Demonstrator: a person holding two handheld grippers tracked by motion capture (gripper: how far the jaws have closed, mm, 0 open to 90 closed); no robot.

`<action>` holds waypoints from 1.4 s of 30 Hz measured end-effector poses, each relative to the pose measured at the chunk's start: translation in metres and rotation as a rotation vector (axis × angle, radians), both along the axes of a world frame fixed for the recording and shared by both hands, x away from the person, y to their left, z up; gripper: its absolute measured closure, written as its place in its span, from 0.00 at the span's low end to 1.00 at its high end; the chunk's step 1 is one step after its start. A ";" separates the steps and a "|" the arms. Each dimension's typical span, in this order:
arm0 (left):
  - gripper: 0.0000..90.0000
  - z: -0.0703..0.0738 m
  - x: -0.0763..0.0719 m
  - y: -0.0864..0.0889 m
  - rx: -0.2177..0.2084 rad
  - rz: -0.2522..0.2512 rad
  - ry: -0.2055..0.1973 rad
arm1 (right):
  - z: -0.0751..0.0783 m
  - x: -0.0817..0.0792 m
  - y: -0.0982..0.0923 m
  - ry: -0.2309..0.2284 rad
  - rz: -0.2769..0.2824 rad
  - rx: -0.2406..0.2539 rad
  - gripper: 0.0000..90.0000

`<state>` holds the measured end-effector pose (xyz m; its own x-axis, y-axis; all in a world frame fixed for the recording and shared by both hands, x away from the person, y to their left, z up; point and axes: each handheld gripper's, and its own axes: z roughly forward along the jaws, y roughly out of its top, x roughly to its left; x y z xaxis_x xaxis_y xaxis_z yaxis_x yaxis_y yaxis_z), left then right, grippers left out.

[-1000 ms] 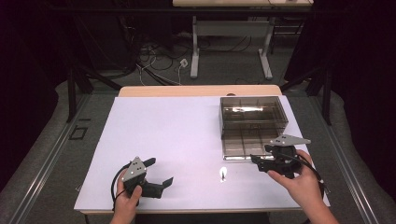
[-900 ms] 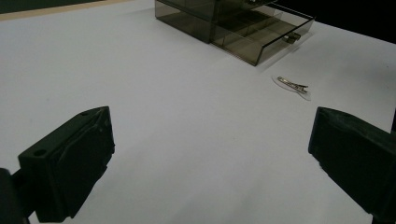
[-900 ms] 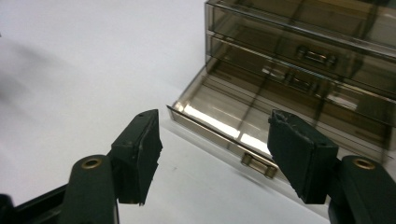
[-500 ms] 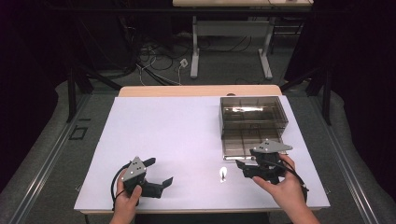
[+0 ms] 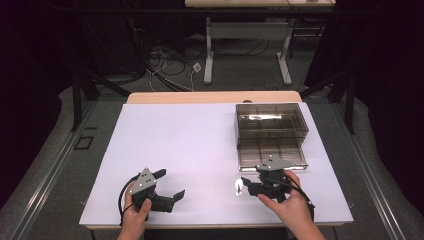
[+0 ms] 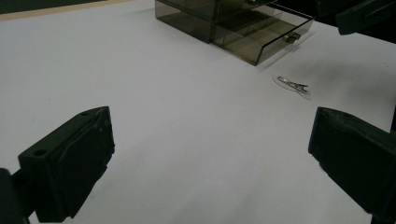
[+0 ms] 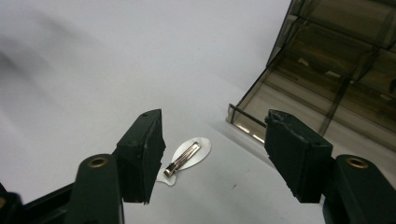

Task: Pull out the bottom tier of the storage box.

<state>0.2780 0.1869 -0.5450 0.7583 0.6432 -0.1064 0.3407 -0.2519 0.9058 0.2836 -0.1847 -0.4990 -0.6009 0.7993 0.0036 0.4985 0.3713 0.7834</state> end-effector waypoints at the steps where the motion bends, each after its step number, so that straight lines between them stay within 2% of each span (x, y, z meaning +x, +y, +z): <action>1: 0.00 0.000 0.000 0.000 0.000 0.000 0.000 | -0.002 0.000 0.002 0.009 0.002 -0.006 0.42; 5: 0.00 0.000 0.000 0.000 0.005 -0.005 0.004 | -0.013 0.000 0.008 0.032 0.002 -0.016 0.44; 7: 0.00 0.000 0.000 0.000 0.006 -0.005 0.006 | -0.018 0.000 0.010 0.030 -0.003 -0.004 0.45; 18: 0.01 -0.001 0.000 0.000 0.007 -0.005 0.007 | -0.040 0.002 0.019 0.082 -0.010 -0.004 0.50; 23: 0.01 -0.001 0.000 0.000 0.003 -0.001 0.004 | -0.046 0.002 0.023 0.116 -0.021 0.006 0.56; 25: 0.00 -0.001 0.000 0.000 -0.001 0.003 0.007 | -0.047 0.002 0.025 0.126 -0.018 -0.009 0.57; 27: 0.01 -0.001 0.000 0.001 0.001 0.001 0.006 | -0.049 0.003 0.027 0.118 -0.027 -0.009 0.59; 32: 0.01 -0.001 0.000 0.001 0.004 0.000 0.005 | -0.051 0.002 0.030 0.135 -0.033 0.002 0.63; 33: 0.01 -0.001 -0.001 0.001 0.004 0.002 0.003 | -0.050 0.002 0.030 0.153 -0.033 -0.016 0.64; 35: 0.01 -0.001 -0.001 0.002 0.001 0.004 0.001 | -0.053 0.002 0.032 0.138 -0.034 0.003 0.65; 36: 0.01 0.000 -0.001 0.002 0.005 0.002 0.005 | -0.052 0.002 0.031 0.155 -0.035 -0.016 0.65; 38: 0.01 -0.001 -0.001 0.002 0.004 0.002 0.006 | -0.055 0.003 0.032 0.155 -0.039 -0.013 0.67; 40: 0.01 -0.001 -0.001 0.002 0.001 0.005 0.002 | -0.055 0.003 0.032 0.177 -0.036 -0.037 0.68; 42: 0.01 -0.001 0.000 0.002 0.003 0.003 0.002 | -0.056 0.003 0.032 0.160 -0.043 -0.022 0.70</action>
<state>0.2775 0.1886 -0.5458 0.7562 0.6456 -0.1060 0.3430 -0.2533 0.9045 0.2870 -0.1531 -0.5550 -0.5596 0.8251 0.0785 0.6319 0.3634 0.6846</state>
